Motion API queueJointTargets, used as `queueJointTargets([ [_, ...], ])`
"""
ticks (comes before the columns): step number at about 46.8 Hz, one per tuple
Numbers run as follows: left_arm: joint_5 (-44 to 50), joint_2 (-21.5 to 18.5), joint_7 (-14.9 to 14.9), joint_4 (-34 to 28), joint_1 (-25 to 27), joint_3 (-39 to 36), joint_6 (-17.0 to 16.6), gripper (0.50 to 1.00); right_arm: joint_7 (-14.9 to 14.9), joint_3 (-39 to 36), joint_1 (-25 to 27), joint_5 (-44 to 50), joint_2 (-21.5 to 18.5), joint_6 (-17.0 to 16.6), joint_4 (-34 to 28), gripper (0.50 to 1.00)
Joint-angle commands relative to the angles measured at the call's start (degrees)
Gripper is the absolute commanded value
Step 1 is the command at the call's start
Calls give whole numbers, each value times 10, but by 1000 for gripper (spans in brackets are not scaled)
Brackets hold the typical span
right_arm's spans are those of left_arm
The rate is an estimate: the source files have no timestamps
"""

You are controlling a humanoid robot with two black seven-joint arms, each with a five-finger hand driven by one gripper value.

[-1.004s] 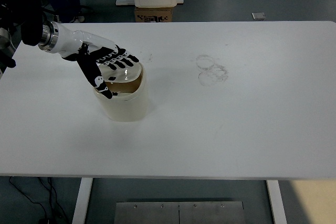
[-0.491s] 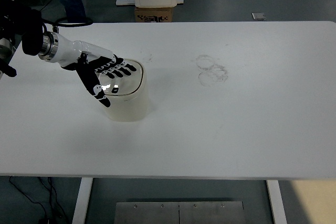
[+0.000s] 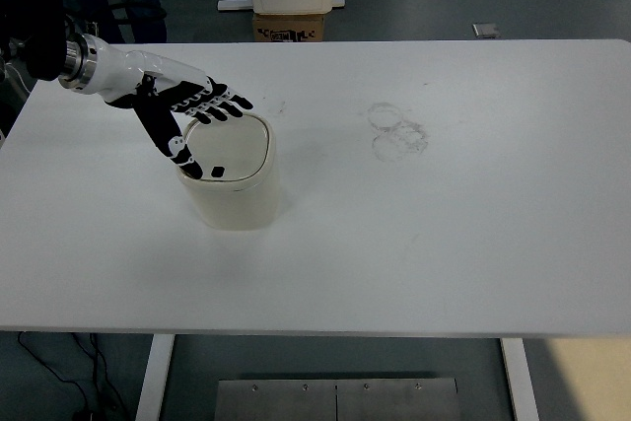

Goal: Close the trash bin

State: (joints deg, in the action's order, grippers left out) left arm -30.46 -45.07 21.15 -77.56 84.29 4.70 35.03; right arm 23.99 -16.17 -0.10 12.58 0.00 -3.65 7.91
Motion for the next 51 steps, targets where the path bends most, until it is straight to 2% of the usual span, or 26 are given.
queueJointTargets([
  [1,1,-2,-1,4,4,1,0,1000,0,0,0,0,0,0,0,991],
  [11,70,-10,-11,62,-5,43,0,1000,0,0,-1,0,0,0,0,991],
  [15,91,-8,-31,99,-20,67,0,1000,0,0,0,0,0,0,0,991],
  [16,98,-6,-72,138,-39,99,0,1000,0,0,0,0,0,0,0,991],
  [20,99,-4,-137,180,-75,138,-8,1000,0,0,0,0,0,0,0,991],
  [24,99,-3,-195,193,-100,165,-24,1000,0,0,0,0,0,0,0,991],
  [30,97,-9,-306,201,-131,168,-61,1000,0,0,0,0,0,0,0,991],
  [33,97,-10,-338,202,-138,169,-69,1000,0,0,0,0,0,0,0,991],
  [38,101,-3,-343,227,-154,174,-71,1000,0,0,0,0,0,0,0,991],
  [42,102,15,-347,253,-186,194,-80,1000,0,0,0,0,0,0,0,991],
  [46,117,34,-348,267,-220,238,-96,1000,0,0,0,0,0,0,0,991],
  [51,169,56,-348,301,-268,292,-101,1000,0,0,0,0,0,0,0,991],
])
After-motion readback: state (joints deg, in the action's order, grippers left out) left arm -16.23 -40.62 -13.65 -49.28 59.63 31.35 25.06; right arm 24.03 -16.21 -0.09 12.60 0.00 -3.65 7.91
